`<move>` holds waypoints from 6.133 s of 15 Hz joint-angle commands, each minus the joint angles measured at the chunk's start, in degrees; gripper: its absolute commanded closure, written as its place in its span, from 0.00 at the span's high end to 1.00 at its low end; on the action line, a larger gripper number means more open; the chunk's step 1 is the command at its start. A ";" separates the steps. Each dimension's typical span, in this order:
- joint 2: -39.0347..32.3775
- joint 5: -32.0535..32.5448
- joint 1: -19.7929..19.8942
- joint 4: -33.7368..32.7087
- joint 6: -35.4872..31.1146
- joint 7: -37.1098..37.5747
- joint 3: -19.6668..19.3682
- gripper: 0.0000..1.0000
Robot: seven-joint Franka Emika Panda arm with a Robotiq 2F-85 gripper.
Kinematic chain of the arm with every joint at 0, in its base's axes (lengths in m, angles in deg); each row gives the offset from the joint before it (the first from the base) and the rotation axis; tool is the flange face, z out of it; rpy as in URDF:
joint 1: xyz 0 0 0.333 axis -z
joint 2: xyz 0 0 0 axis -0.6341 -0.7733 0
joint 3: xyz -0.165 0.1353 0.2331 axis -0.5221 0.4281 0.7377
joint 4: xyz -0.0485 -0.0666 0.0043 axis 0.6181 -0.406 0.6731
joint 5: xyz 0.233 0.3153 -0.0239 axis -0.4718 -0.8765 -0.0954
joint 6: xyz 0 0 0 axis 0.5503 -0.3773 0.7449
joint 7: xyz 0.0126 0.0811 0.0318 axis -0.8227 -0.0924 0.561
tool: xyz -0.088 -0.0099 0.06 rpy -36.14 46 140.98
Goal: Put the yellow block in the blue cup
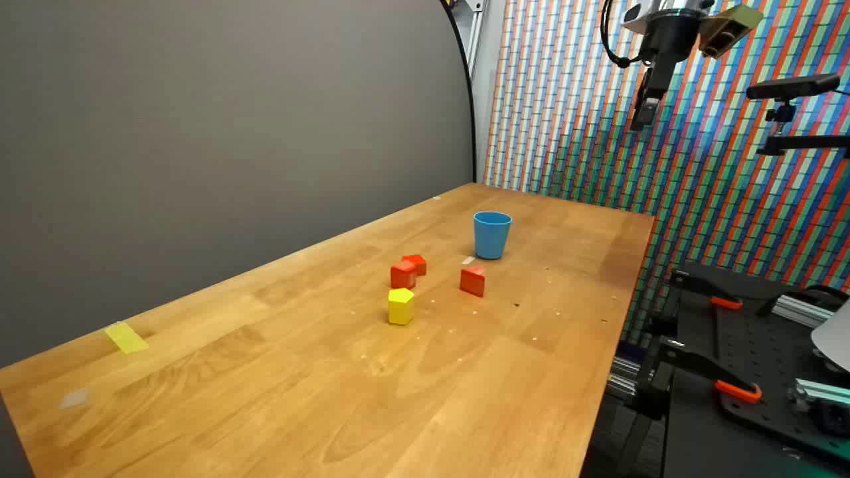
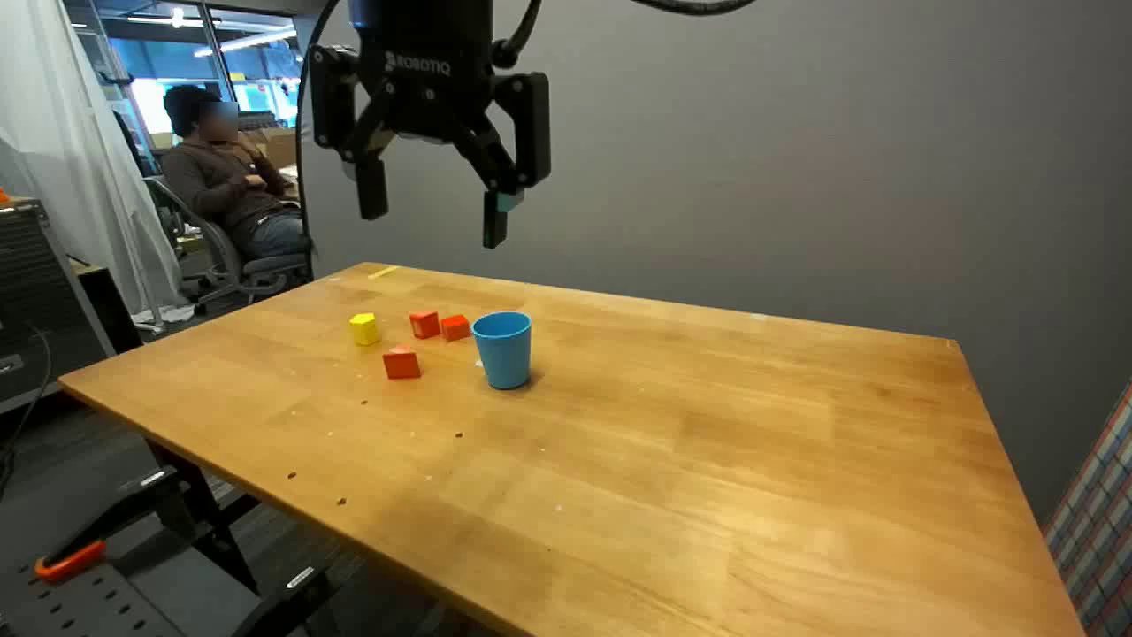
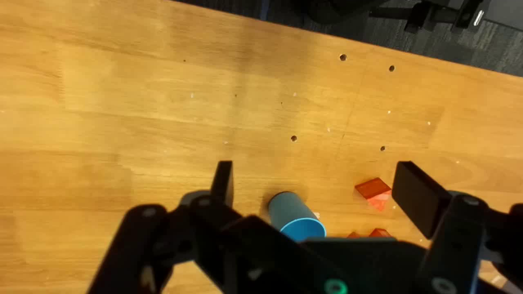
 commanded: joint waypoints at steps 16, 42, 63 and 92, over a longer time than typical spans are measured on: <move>-28.42 -5.28 -7.25 -15.69 -5.96 12.19 24.19 1.00; -72.86 3.64 -14.25 -52.92 -6.28 16.10 40.81 0.74; -44.16 1.61 -3.58 -29.94 -19.66 36.44 28.67 0.19; -36.12 -1.47 -0.49 -24.77 -6.98 32.66 28.75 1.00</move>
